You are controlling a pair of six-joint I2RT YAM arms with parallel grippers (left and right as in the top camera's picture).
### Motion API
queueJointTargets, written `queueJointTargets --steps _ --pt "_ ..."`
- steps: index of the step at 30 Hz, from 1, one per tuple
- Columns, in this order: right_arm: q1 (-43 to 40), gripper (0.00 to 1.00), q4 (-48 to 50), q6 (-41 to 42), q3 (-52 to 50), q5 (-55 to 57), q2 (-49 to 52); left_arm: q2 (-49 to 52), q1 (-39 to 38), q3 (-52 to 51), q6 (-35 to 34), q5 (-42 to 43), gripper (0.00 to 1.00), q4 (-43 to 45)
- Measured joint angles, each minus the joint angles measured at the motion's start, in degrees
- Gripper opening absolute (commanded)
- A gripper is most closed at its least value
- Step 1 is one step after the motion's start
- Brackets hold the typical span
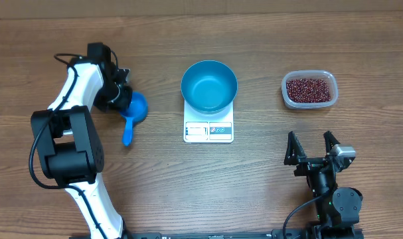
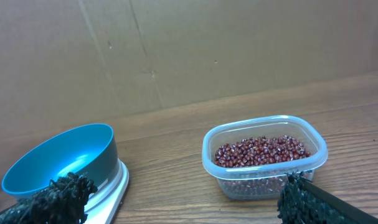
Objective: Scoop item into bowl and weigh 150g on scale
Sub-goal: 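Lift the blue scoop with the left gripper and carry it over the bowl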
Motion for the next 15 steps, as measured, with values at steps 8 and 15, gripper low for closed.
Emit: queueJointTargets --steps 8,15 --pt "0.0 1.00 0.0 0.0 0.0 0.0 0.0 -1.9 0.0 16.1 -0.9 -0.2 0.04 -12.1" --pt "0.0 1.00 0.0 0.0 0.0 0.0 0.0 -14.8 0.0 19.0 -5.5 0.7 0.04 -14.6"
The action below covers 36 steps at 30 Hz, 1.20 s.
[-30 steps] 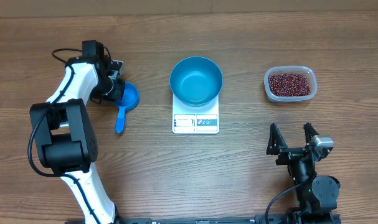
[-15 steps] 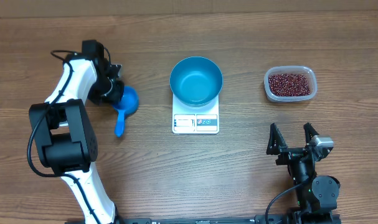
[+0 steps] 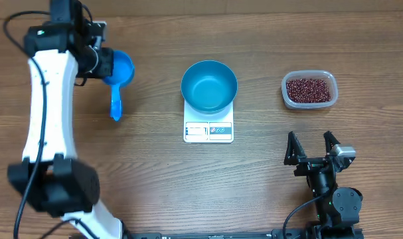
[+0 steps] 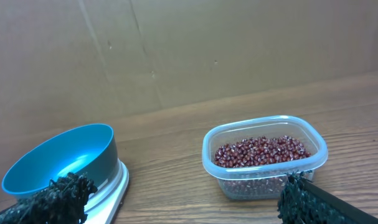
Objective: Scoop item into bowl and weigh 150g on scale
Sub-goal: 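Lift the blue scoop with the left gripper and carry it over the bowl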
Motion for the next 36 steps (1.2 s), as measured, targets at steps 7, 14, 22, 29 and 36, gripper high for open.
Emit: queueJointTargets --steps 7,14,22,29,36 --pt "0.0 1.00 0.0 0.0 0.0 0.0 0.0 -6.2 -0.8 0.7 -15.9 1.4 0.04 -7.8" --pt "0.0 1.00 0.0 0.0 0.0 0.0 0.0 -6.1 -5.7 0.7 -37.5 1.9 0.04 -18.0" --pt "0.0 1.00 0.0 0.0 0.0 0.0 0.0 -6.1 -14.2 0.7 -52.7 -0.5 0.04 -21.3" --pt "0.0 1.00 0.0 0.0 0.0 0.0 0.0 -6.1 -27.6 0.7 -73.4 -10.9 0.04 -24.2" --pt "0.0 1.00 0.0 0.0 0.0 0.0 0.0 -5.7 -34.8 0.7 -79.6 -13.9 0.04 -24.1"
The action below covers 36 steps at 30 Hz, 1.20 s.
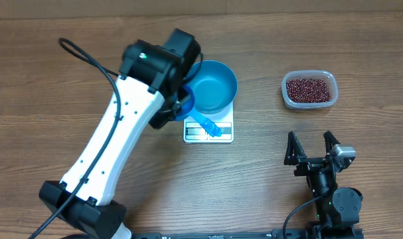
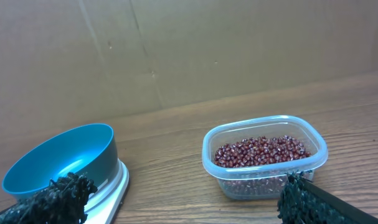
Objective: Scoop item into bowl and weigh 150g on scale
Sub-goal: 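Lift the blue scoop with the left gripper and carry it over the bowl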
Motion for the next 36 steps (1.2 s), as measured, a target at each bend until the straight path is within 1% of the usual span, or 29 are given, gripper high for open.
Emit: queueJointTargets --steps 6,11,19,22,26,28,30,35,36 --pt "0.0 1.00 0.0 0.0 0.0 0.0 0.0 3.0 -1.2 0.0 -2.7 -0.1 0.04 0.2" --pt "0.0 1.00 0.0 0.0 0.0 0.0 0.0 5.3 -1.2 0.0 -3.6 0.9 0.04 1.5" --pt "0.0 1.00 0.2 0.0 0.0 1.9 0.0 5.6 -1.2 0.0 -4.0 1.4 0.04 5.4" --pt "0.0 1.00 3.8 0.0 0.0 2.7 0.0 5.6 -1.2 0.0 -4.0 1.4 0.04 6.1" --pt "0.0 1.00 14.5 0.0 0.0 1.4 0.0 5.6 -1.2 0.0 -4.0 1.4 0.04 6.6" --pt "0.0 1.00 15.6 0.3 0.6 0.1 0.0 5.6 -1.2 0.0 -4.0 1.4 0.04 6.6" --pt "0.0 1.00 13.5 1.6 2.7 -1.0 0.0 5.6 -1.2 0.0 -4.0 1.4 0.05 6.6" --pt "0.0 1.00 0.8 3.6 14.5 -2.2 0.1 5.6 -1.2 0.0 -4.0 1.4 0.05 6.6" --pt "0.0 1.00 -3.2 3.9 17.9 -2.5 0.3 5.6 -1.2 0.0 -4.0 1.4 0.05 6.7"
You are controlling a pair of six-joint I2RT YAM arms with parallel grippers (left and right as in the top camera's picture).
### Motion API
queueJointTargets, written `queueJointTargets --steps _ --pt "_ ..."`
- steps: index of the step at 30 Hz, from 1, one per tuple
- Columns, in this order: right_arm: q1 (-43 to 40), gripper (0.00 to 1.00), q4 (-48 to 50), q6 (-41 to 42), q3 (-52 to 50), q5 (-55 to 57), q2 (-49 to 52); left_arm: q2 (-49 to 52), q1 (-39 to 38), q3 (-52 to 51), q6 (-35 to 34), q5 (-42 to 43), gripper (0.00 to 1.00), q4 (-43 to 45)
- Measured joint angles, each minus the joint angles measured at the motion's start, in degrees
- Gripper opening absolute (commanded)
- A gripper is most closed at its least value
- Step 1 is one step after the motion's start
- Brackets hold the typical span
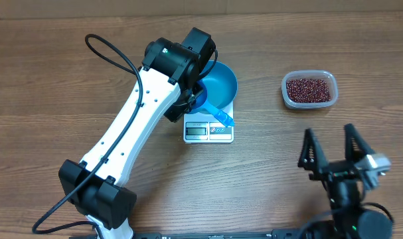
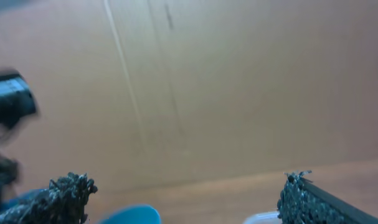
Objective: Scoop item into bowl and weigh 150g on scale
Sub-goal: 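Lift the blue scoop with the left gripper and carry it over the bowl, then move the right gripper to the scoop handle held by the left gripper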
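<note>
The blue bowl (image 1: 222,81) sits on the white scale (image 1: 208,130), partly covered by my left arm. My left gripper (image 1: 191,99) hangs at the bowl's left rim, shut on the blue scoop (image 1: 220,117), whose handle points out over the scale. The clear tub of red beans (image 1: 309,89) stands at the right. My right gripper (image 1: 329,131) is open and empty, lifted off the table near the front right. In the blurred right wrist view the gripper (image 2: 185,199) frames the bowl's rim (image 2: 134,216) and a corner of the tub (image 2: 263,219).
A cardboard wall (image 2: 226,93) runs behind the table. My left arm (image 1: 131,126) stretches diagonally from the front left to the bowl. Part of its dark wrist (image 2: 8,106) shows at the left of the right wrist view.
My right gripper has risen and shifted right, and its camera now shows mostly the cardboard wall. The left gripper with the scoop has shifted slightly right beside the bowl.
The left gripper was at the blue scoop on the table's left side. It then held the scoop lifted at the far left, then beside the bowl over the scale. The right gripper stayed still and open until now, when it stands raised.
</note>
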Motion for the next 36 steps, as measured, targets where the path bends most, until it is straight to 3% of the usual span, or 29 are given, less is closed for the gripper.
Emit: queueJointTargets --steps 7,10,12,19,20,22,29,36 --pt "0.0 1.00 -26.2 4.0 22.7 -3.5 9.2 0.0 0.0 0.0 0.0 0.4 0.04 0.4" --pt "0.0 1.00 -31.2 5.3 29.9 -11.2 16.2 0.0 0.0 0.0 0.0 0.9 0.04 0.7" --pt "0.0 1.00 -30.8 5.6 32.0 -17.5 19.9 0.0 0.0 0.0 0.0 1.4 0.04 1.1" --pt "0.0 1.00 -21.3 10.0 32.5 -32.0 27.3 0.0 0.0 0.0 -0.2 4.5 0.23 1.6" --pt "0.0 1.00 -20.7 11.2 32.5 -32.3 27.5 0.0 0.0 0.0 -0.2 5.0 0.20 1.8" --pt "0.0 1.00 -17.5 17.6 32.5 -33.7 28.6 0.0 0.0 0.0 -0.2 5.8 0.04 2.0" --pt "0.0 1.00 -16.7 33.7 32.5 -34.5 33.7 0.0 0.0 0.0 -0.5 9.2 0.04 4.6" --pt "0.0 1.00 -19.3 38.5 32.5 -34.5 40.0 0.0 0.0 0.0 -0.5 10.1 0.04 4.3"
